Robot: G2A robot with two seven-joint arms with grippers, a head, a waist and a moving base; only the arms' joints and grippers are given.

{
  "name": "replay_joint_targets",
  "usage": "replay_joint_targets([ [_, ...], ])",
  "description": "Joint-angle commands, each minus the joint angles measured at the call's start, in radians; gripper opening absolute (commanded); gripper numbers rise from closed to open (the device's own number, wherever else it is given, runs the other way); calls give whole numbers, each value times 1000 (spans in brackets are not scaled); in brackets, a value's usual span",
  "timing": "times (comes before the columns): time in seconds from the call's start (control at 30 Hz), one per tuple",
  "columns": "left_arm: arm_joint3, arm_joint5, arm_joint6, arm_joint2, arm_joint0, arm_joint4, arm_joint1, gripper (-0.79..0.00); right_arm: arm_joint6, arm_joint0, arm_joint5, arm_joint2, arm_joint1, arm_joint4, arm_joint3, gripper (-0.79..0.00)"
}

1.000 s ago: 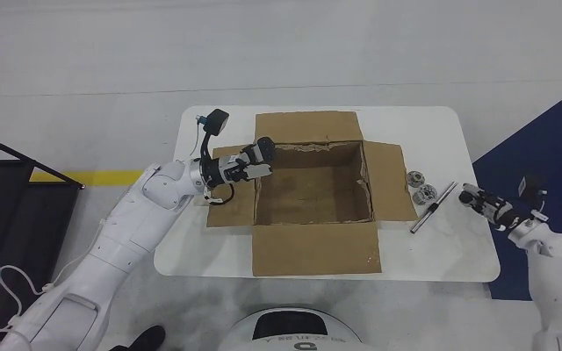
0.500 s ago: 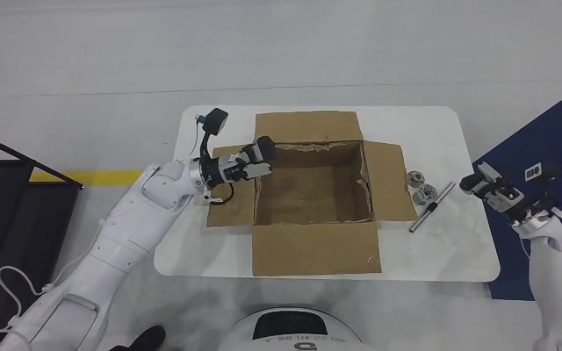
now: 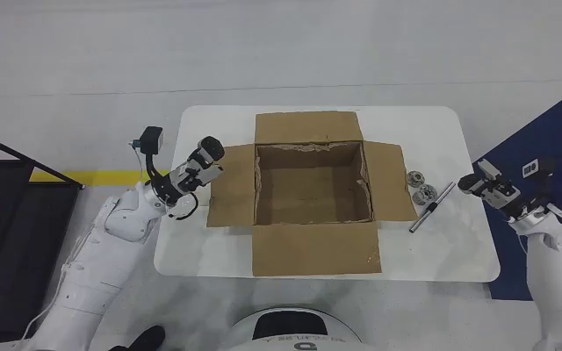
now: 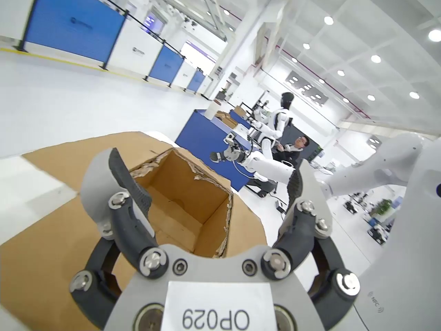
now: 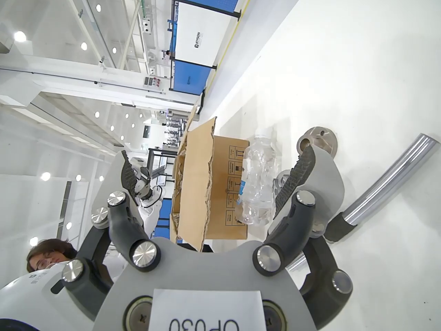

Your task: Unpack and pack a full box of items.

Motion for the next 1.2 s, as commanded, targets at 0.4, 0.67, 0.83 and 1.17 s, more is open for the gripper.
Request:
replay_joint_targets([
  [0.4, -10, -43, 68, -43, 90, 3, 2, 0, -9, -25, 35, 12, 4, 3, -55, 0],
  [0.67, -10, -43, 68, -43, 90, 3, 2, 0, -189, -167, 3, -40, -4, -247, -328, 0],
  [0.83, -10, -43, 68, -43, 90, 3, 2, 0, -282, -279, 70, -83, -16, -317, -587, 0],
  [1.17, -10, -43, 68, -43, 90, 3, 2, 0, -357, -303, 214, -138, -23, -442, -725, 0],
])
